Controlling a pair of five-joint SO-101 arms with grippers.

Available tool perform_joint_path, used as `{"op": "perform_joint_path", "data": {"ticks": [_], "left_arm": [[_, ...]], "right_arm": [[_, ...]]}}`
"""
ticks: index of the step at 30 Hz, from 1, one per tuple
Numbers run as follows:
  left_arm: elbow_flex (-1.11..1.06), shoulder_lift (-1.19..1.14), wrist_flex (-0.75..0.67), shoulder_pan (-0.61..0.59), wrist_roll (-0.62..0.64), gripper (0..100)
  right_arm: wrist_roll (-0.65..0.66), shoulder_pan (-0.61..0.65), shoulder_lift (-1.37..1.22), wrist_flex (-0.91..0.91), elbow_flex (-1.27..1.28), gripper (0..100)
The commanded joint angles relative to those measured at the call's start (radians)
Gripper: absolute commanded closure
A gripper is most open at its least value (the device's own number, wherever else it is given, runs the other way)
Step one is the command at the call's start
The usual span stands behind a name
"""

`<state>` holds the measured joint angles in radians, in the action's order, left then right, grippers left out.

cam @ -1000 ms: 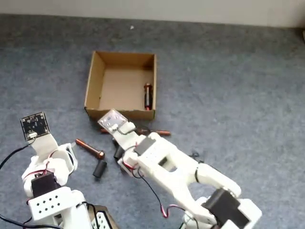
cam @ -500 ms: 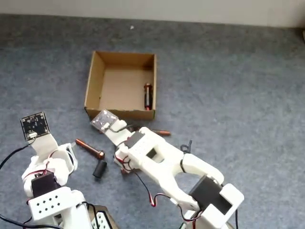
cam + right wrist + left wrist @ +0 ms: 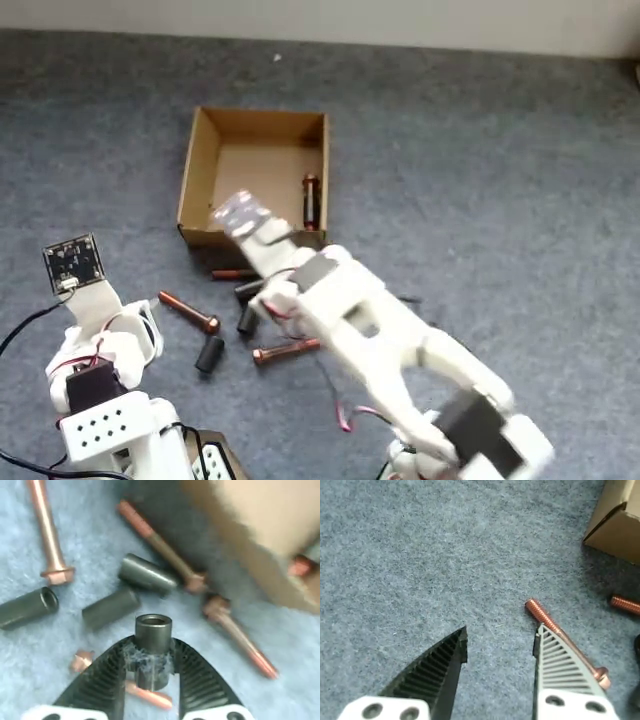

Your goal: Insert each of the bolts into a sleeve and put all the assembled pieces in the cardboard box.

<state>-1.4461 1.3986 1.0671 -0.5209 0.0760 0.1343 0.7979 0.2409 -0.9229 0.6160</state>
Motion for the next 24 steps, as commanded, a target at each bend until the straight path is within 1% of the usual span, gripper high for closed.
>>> {"op": "perform_joint_path", "data": {"ticks": [1, 7, 9, 11, 14, 17, 21, 24], "left_arm": [[0.008, 0.008, -0.018, -0.004, 0.005, 77], [0.084, 0.004, -0.015, -0.002, 0.003, 77], [0.139, -0.002, -0.012, 0.002, -0.034, 77], [0.200, -0.002, -0.009, 0.038, -0.081, 77], [0.298, -0.005, 0.044, 0.097, -0.126, 77], [0.394, -0.016, 0.110, 0.171, -0.173, 77], [0.521, -0.165, 0.195, 0.266, -0.298, 77], [0.622, -0.343, 0.249, 0.297, -0.362, 77]], "right_arm": [[-0.101, -0.091, 0.262, -0.054, 0.041, 99.5], [-0.229, -0.223, 0.515, -0.050, 0.246, 99.5], [-0.281, -0.268, 0.578, -0.050, 0.315, 99.5], [-0.310, -0.317, 0.630, -0.050, 0.374, 99.5], [-0.318, -0.401, 0.679, -0.045, 0.435, 99.5], [-0.321, -0.486, 0.705, 0.019, 0.492, 99.5], [-0.434, -0.541, 0.707, 0.154, 0.605, 99.5], [-0.448, -0.579, 0.714, 0.206, 0.659, 99.5]]}}
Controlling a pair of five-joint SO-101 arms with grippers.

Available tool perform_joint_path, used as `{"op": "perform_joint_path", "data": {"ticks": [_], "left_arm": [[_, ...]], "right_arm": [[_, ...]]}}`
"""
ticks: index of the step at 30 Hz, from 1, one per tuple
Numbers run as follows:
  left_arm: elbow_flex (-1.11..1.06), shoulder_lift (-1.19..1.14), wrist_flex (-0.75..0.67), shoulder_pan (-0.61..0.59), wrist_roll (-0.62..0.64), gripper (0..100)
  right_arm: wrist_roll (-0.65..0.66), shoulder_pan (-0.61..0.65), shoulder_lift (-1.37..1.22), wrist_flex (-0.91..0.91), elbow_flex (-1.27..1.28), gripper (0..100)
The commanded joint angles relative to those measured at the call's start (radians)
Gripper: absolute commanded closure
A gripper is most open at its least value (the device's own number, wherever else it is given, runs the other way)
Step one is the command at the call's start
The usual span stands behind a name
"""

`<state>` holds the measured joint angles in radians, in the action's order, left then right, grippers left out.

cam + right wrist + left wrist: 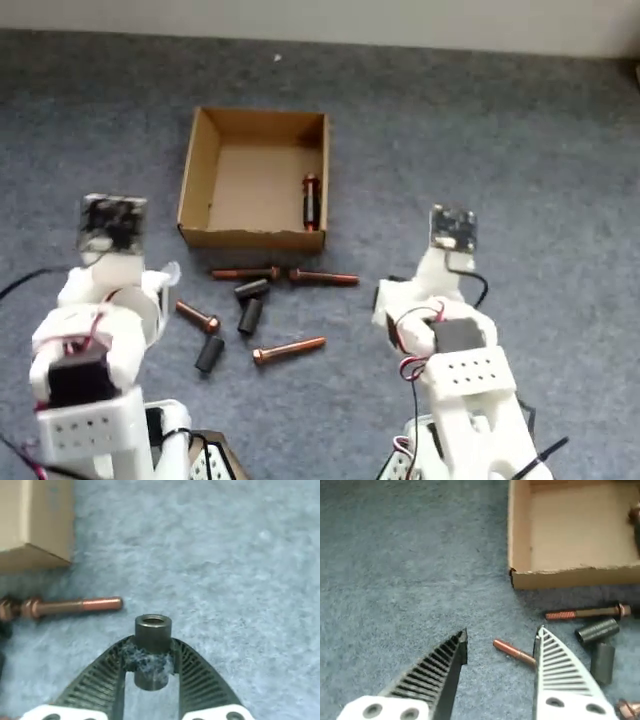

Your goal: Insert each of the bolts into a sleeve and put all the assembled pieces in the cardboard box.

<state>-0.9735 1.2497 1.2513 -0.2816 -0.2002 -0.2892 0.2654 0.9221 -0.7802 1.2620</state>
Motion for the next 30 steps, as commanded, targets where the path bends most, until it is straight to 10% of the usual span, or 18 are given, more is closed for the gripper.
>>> {"op": "perform_joint_path", "data": {"ticks": [1, 6, 18, 30], "left_arm": [[0.182, -0.255, 0.084, 0.062, -0.094, 77], [0.305, -0.506, 0.150, 0.081, -0.176, 77], [0.266, -0.634, 0.146, 0.093, -1.013, 77], [-0.022, -0.634, -0.153, 0.157, -1.099, 77]], "right_arm": [[-0.028, -0.064, 0.033, 0.067, 0.022, 99.5], [-0.028, -0.101, 0.033, 0.068, 0.028, 99.5], [-0.028, -0.101, 0.033, 0.068, 0.035, 99.4], [-0.026, -0.099, 0.033, 0.068, 0.035, 99.4]]}}
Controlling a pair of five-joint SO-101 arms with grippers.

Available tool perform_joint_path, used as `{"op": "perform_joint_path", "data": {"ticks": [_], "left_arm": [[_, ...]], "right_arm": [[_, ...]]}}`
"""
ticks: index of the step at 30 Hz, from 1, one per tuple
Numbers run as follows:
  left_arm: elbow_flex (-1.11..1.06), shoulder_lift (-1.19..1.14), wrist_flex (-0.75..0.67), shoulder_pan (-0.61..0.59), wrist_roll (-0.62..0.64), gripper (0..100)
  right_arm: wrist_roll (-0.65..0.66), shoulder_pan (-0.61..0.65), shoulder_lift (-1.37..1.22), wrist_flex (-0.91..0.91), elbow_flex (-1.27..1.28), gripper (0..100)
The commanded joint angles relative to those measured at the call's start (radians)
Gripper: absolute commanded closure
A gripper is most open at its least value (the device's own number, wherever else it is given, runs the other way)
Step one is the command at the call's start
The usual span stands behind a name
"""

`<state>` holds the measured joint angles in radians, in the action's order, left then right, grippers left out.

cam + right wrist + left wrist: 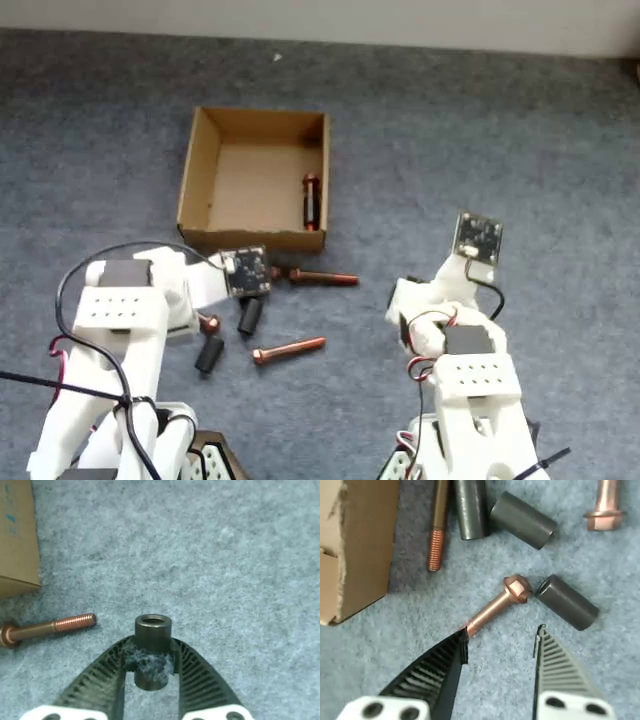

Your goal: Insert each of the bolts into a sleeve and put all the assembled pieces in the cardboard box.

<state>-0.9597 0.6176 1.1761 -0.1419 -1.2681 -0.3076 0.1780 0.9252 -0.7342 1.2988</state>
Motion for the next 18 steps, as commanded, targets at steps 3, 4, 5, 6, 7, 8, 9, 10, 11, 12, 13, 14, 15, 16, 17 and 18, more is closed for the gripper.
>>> {"op": "perform_joint_path", "data": {"ticks": [3, 4, 5, 6, 7, 8, 9, 10, 11, 12, 13, 14, 15, 16, 17, 18], "left_arm": [[-0.045, -0.004, -0.117, 0.018, -0.029, 77], [-0.045, -0.004, -0.121, 0.018, -0.029, 77], [-0.045, -0.004, -0.121, 0.018, -0.031, 77], [-0.045, -0.004, -0.121, 0.018, -0.031, 77], [-0.045, -0.004, -0.121, 0.018, -0.032, 77], [-0.045, -0.004, -0.121, 0.018, -0.032, 77], [-0.045, -0.004, -0.121, 0.018, -0.034, 77], [-0.045, -0.004, -0.121, 0.018, -0.034, 77], [-0.045, -0.005, -0.121, 0.018, -0.034, 77], [-0.045, -0.005, -0.121, 0.018, -0.034, 77], [-0.045, -0.005, -0.123, 0.018, -0.034, 77], [-0.045, -0.005, -0.127, 0.018, -0.034, 77], [-0.045, -0.005, -0.140, 0.018, -0.034, 77], [-0.045, -0.008, -0.152, 0.018, -0.034, 77], [-0.042, -0.022, -0.160, 0.018, -0.034, 77], [-0.038, -0.047, -0.169, 0.018, -0.034, 77]], "right_arm": [[-0.008, -0.012, 0.030, 0.022, -0.002, 99.4], [-0.006, -0.012, 0.030, 0.022, -0.002, 99.4], [-0.006, -0.012, 0.030, 0.022, -0.002, 99.4], [-0.006, -0.012, 0.030, 0.022, -0.002, 99.4], [-0.005, -0.012, 0.030, 0.022, -0.002, 99.4], [-0.005, -0.012, 0.030, 0.022, -0.002, 99.4], [-0.005, -0.012, 0.030, 0.022, -0.002, 99.4], [-0.005, -0.012, 0.030, 0.022, -0.002, 99.4], [-0.005, -0.012, 0.030, 0.022, -0.002, 99.4], [-0.005, -0.012, 0.030, 0.022, -0.002, 99.4], [-0.005, -0.012, 0.030, 0.022, -0.002, 99.4], [-0.005, -0.012, 0.030, 0.022, -0.002, 99.4], [-0.005, -0.012, 0.030, 0.022, -0.002, 99.4], [-0.005, -0.012, 0.030, 0.022, -0.002, 99.4], [-0.005, -0.012, 0.030, 0.022, -0.002, 99.4], [-0.005, -0.012, 0.030, 0.022, -0.002, 99.4]]}}
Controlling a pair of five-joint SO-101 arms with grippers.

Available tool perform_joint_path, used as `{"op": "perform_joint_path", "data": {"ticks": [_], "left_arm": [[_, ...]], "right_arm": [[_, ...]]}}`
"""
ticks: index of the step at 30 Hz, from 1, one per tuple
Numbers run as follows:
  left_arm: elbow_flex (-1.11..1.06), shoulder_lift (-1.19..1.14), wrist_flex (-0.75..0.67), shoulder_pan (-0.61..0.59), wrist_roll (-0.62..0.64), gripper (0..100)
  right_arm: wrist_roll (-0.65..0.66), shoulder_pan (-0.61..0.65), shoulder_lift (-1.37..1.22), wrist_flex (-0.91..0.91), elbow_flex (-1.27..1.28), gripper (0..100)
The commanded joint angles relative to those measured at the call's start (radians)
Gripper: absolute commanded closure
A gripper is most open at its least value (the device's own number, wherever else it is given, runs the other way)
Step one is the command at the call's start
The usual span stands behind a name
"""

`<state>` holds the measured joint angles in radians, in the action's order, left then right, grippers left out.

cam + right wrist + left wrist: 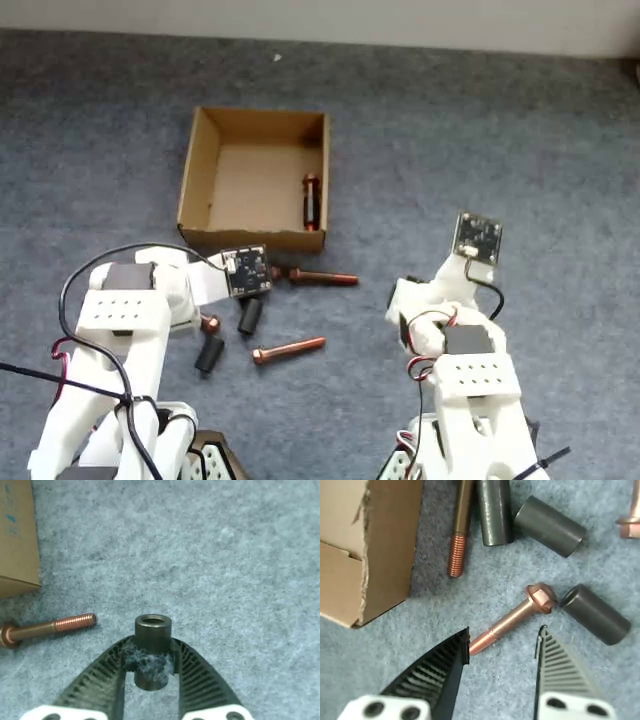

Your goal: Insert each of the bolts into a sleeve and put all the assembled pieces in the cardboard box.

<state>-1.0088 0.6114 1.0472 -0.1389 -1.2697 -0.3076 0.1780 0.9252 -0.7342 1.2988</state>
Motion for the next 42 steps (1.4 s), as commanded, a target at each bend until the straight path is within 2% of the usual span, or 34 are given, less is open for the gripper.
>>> {"op": "perform_joint_path", "data": {"ticks": [1, 10, 17, 19, 27, 33, 39, 42], "left_arm": [[0.019, -0.074, -0.052, 0.015, -0.032, 77], [0.232, -0.472, -0.057, 0.028, -0.020, 77], [0.332, -0.584, -0.063, 0.065, 0.184, 77], [0.332, -0.575, -0.063, 0.091, 0.249, 79], [0.329, -0.460, -0.029, 0.205, 0.404, 99], [0.329, -0.300, 0.072, 0.260, 0.542, 99], [0.329, -0.090, 0.133, 0.252, 0.680, 99], [0.329, 0.008, 0.152, 0.252, 0.793, 99]], "right_arm": [[-0.005, -0.012, 0.030, 0.022, -0.002, 99.4], [-0.005, -0.012, 0.030, 0.022, -0.002, 99.4], [-0.003, -0.012, 0.030, 0.022, -0.002, 99.4], [-0.003, -0.012, 0.030, 0.022, -0.002, 99.4], [-0.003, -0.012, 0.030, 0.022, -0.002, 99.4], [-0.003, -0.012, 0.030, 0.022, -0.001, 99.4], [-0.003, 0.001, 0.031, 0.018, -0.007, 99.4], [-0.002, 0.022, 0.031, 0.016, -0.007, 99.4]]}}
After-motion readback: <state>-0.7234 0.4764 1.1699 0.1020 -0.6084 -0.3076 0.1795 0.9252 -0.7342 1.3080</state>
